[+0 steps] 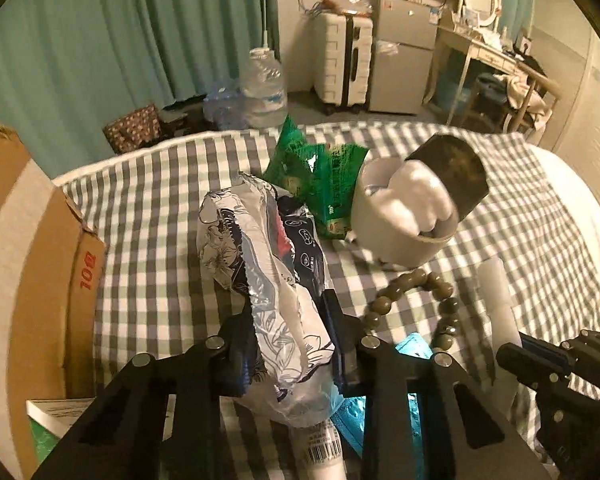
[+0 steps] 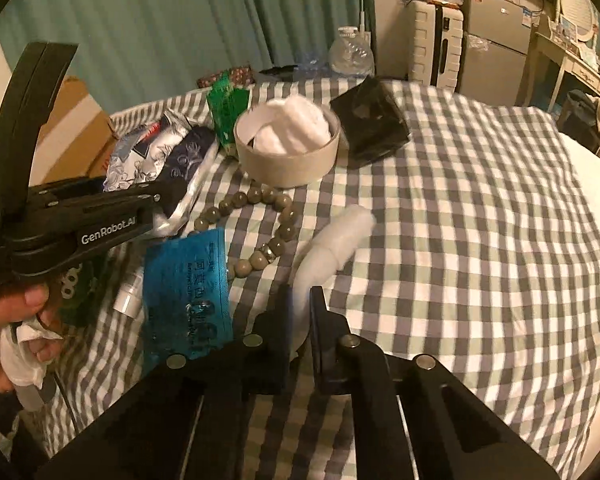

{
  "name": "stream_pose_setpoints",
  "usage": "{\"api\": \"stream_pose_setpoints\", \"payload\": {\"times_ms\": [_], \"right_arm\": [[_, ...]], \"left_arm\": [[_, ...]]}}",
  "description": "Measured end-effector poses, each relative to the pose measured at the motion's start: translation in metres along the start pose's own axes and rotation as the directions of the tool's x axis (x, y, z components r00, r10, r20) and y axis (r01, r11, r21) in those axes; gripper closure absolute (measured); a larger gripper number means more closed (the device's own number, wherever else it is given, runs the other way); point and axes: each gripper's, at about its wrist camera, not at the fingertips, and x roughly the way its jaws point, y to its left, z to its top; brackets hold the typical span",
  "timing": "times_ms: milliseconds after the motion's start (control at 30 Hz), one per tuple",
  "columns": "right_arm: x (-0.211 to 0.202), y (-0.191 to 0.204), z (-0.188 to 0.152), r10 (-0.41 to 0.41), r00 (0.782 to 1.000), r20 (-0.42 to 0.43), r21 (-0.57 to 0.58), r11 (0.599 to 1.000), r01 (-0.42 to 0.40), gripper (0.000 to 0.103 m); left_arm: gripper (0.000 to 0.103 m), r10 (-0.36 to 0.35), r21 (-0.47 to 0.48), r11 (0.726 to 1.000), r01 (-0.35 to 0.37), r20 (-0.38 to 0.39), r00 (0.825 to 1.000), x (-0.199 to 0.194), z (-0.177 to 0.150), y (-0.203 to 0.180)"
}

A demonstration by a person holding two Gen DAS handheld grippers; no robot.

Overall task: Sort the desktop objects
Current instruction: 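Grasp the floral wet-wipe pack with the left gripper while the right grasps the white tube, then carry the wipe pack and white tube over the cardboard box with both grippers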

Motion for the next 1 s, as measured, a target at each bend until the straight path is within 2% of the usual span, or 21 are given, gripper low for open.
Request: {"api": "stream_pose_setpoints", "payload": {"times_ms": [233, 433, 800, 1000], "right_arm": [[-0.026, -0.001, 0.001, -0.017, 0.998, 0.067, 0.003, 1.0, 0.016, 0.096], [-0.049, -0.005, 0.01, -0.019, 0.992, 0.125, 0.023, 1.0, 0.016, 0.096], [-0.1, 0.014, 0.028, -0.014, 0.97, 0.242, 0.016, 1.0, 0.01, 0.096], [-0.129, 0.039, 0.037, 0.005, 0.95, 0.311, 0.002, 1.0, -0.006, 0.096]], "left_arm": [[0.073, -0.012, 0.008, 1.0, 0.011, 0.073, 0.997, -0.024, 0.026, 0.002], [0.073, -0.004, 0.016, 1.0, 0.001, 0.147, 0.989, -0.06, 0.031, 0.002], [0.073, 0.052, -0.035, 0.998, -0.044, 0.305, 0.951, -0.134, 0.036, 0.02], [0.073, 0.091, -0.051, 0.996, -0.078, 0.383, 0.919, -0.178, 0.027, 0.037]]}}
